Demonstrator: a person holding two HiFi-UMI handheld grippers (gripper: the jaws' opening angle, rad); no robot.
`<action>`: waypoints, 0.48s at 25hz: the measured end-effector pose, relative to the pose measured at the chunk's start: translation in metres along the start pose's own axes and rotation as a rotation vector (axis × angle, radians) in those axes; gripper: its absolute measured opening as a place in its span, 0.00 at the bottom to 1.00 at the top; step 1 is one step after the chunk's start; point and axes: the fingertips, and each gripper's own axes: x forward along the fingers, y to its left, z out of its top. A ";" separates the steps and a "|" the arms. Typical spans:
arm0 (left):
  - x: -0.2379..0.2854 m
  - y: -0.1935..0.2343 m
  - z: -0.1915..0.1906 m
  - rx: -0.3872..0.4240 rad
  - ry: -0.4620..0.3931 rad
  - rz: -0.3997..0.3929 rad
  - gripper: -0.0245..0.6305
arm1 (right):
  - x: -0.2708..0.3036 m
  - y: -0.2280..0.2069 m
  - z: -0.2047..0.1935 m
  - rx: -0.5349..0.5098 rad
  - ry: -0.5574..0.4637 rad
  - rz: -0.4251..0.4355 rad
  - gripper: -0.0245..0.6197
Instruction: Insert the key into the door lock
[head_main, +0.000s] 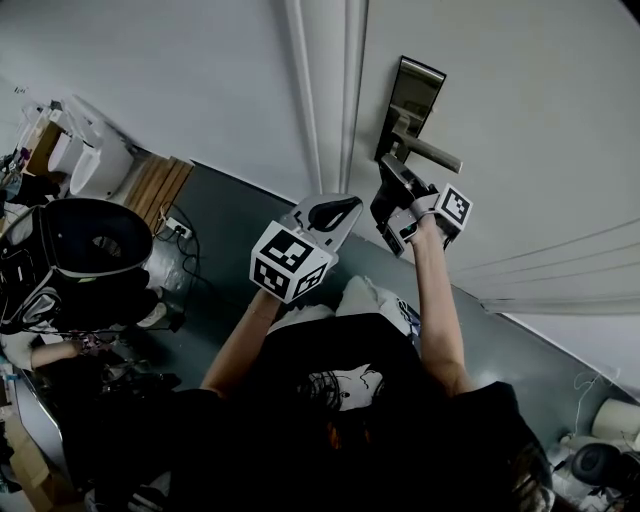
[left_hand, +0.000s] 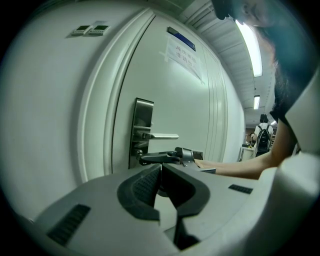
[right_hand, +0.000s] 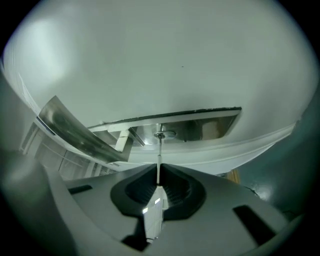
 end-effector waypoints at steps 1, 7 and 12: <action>0.001 0.000 0.000 0.000 0.003 0.001 0.06 | 0.000 0.000 0.001 0.006 -0.006 0.011 0.07; -0.004 0.009 -0.004 -0.005 0.020 0.035 0.06 | -0.005 -0.004 0.004 0.035 -0.028 0.009 0.07; -0.012 0.018 0.000 -0.017 0.013 0.082 0.06 | -0.004 -0.006 0.007 0.036 -0.063 -0.008 0.07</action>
